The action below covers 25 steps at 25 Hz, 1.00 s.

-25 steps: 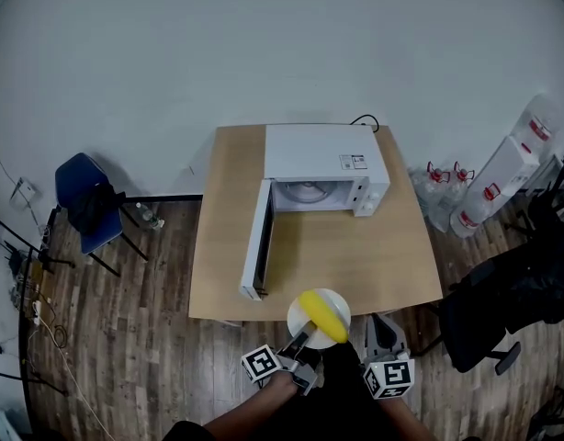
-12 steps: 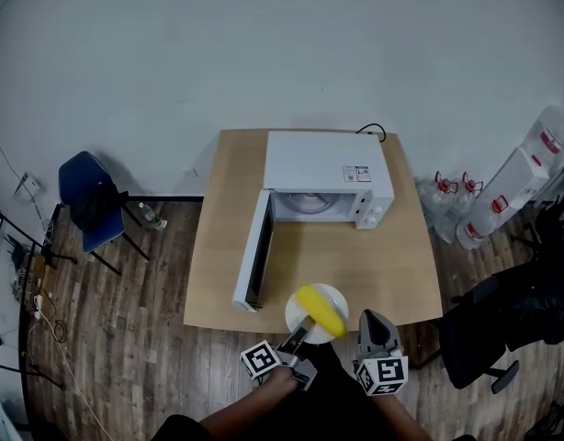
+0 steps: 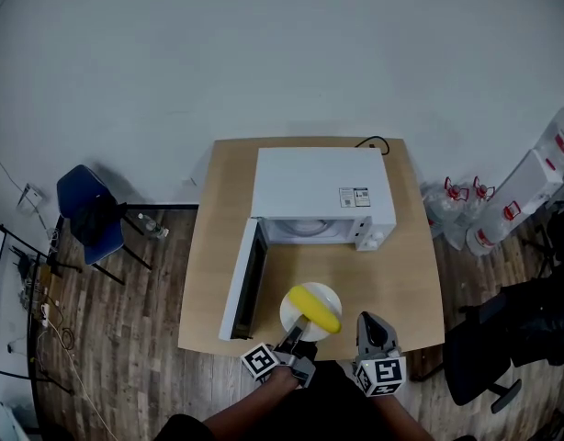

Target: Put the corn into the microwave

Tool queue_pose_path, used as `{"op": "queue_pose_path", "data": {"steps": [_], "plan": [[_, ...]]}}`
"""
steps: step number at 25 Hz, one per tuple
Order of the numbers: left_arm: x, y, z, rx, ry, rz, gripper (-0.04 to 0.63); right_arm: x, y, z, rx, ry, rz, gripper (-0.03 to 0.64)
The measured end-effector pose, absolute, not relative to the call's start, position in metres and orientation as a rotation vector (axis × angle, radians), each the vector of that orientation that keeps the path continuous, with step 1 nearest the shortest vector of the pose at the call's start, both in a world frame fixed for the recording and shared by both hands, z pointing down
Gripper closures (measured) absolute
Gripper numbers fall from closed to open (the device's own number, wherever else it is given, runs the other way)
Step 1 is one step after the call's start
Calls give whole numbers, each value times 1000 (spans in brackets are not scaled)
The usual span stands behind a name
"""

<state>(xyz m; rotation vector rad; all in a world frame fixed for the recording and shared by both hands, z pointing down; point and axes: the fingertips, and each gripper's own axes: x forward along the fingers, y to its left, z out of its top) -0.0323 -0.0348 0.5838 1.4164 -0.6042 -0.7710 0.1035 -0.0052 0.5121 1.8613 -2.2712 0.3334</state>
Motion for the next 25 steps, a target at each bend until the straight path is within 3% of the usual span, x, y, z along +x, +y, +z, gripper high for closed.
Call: {"op": "queue_pose_path", "data": {"steps": [25], "plan": [[-12,-218,677,1381,-814,-864,577,143,-158,551,1613,-2371,386,557]]}}
